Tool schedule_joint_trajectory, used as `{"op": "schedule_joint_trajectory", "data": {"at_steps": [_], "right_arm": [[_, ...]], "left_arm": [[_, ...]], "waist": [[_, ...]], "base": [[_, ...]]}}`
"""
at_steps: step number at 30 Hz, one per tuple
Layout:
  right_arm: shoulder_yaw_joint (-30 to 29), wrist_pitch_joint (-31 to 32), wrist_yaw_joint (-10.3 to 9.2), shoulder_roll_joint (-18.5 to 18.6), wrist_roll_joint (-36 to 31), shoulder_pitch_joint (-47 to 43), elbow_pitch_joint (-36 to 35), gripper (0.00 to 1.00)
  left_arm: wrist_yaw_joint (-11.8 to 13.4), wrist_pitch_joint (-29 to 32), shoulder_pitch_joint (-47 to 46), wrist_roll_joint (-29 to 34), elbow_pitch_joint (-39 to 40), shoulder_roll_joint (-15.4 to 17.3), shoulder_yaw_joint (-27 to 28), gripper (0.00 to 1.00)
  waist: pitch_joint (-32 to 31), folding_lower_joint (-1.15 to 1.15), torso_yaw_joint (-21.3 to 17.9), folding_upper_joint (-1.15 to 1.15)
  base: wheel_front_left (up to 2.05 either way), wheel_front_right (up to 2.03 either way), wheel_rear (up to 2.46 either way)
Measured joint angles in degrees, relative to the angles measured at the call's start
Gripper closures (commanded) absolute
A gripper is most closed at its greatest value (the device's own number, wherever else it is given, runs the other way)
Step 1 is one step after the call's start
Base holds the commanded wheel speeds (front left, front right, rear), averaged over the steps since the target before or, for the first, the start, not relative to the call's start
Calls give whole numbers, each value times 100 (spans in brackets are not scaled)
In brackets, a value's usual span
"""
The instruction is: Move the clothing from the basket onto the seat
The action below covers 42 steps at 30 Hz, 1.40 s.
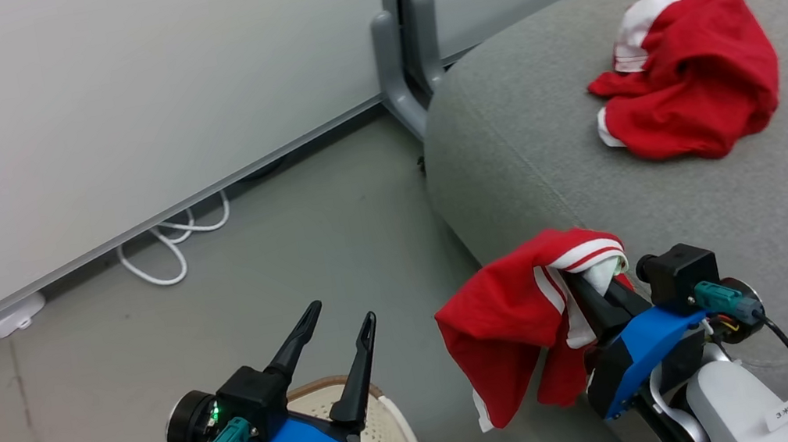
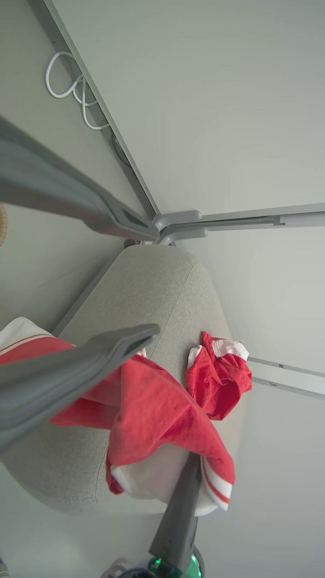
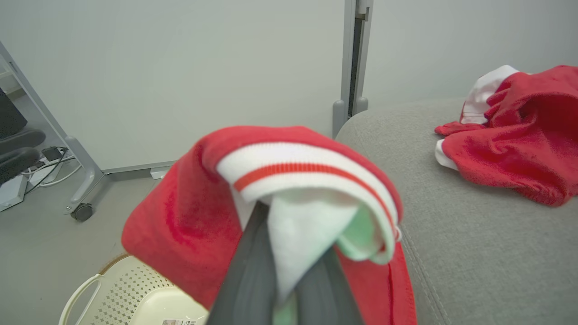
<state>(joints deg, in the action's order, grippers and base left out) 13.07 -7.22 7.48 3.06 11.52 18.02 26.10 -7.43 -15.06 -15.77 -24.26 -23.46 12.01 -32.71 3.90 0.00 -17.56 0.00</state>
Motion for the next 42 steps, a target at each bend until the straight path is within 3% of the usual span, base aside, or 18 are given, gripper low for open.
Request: {"op": "schedule_joint_trajectory", "data": {"at_steps": [17, 31, 42], "right_arm": [[-19, -76, 0, -7, 23, -7, 14, 100], [-208, -44, 1, 9, -76, 73, -13, 100], [-960, 475, 1, 620, -282, 1328, -555, 100]], "left_arm": [[0, 0, -92, 23, -5, 16, -33, 0], [0, 0, -111, 35, 15, 27, -137, 0], [0, 0, -411, 169, 213, 196, -130, 0]], "waist": [[175, 0, -804, 0], [246, 0, -777, 0], [770, 0, -618, 0]], "base": [[0, 0, 0], [0, 0, 0], [0, 0, 0]]}}
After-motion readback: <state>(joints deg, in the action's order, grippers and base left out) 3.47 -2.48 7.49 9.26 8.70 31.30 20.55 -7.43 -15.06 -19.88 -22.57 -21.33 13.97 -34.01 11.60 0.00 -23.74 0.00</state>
